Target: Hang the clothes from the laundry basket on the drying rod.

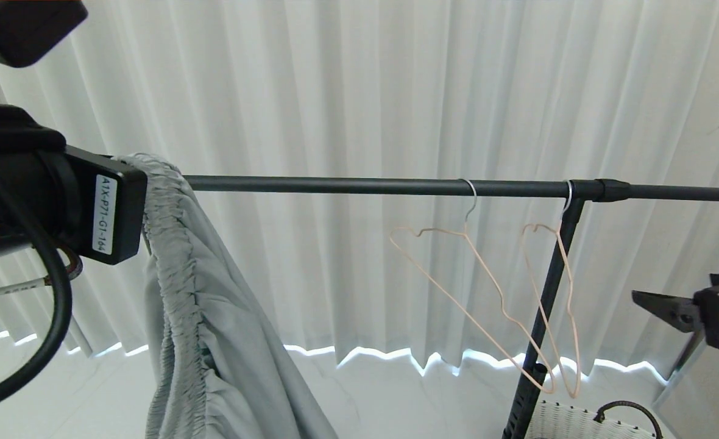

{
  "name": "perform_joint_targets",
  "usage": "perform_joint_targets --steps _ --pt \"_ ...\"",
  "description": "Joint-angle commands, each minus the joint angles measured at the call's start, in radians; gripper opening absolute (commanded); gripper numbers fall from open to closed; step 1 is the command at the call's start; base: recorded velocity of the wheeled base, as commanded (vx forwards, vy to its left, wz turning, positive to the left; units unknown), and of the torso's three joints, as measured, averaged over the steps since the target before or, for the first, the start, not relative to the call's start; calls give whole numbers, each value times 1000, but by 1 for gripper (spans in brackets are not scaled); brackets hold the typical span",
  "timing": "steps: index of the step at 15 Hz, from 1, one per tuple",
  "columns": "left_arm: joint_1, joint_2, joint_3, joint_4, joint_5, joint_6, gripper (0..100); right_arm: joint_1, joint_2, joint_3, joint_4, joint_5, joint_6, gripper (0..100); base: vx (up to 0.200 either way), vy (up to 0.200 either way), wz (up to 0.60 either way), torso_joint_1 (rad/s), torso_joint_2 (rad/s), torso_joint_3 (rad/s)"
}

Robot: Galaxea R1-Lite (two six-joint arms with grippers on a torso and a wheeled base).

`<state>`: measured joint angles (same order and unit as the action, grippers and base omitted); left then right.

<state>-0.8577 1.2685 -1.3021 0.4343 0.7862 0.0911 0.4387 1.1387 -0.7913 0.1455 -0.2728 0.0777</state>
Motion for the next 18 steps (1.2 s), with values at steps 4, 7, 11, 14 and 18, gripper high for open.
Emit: perform_joint_targets --steps 4,7,11,14,18 --pt "5 2 6 0 -1 -2 0 121 134 -62 -7 -2 132 100 0 0 0 0 0 0" --pt "5 -1 18 0 -1 -2 0 121 194 -63 -7 -5 152 100 0 0 0 0 0 0" --pt "28 -14 43 0 -1 1 0 133 340 -98 -6 -137 264 100 0 0 0 0 0 0" --pt "31 -15 43 0 -1 1 0 138 337 -102 -3 -138 286 100 0 133 0 -2 2 3" --pt "31 -17 43 0 -1 3 0 138 337 -102 -1 -144 286 100 0 100 0 1 1 0"
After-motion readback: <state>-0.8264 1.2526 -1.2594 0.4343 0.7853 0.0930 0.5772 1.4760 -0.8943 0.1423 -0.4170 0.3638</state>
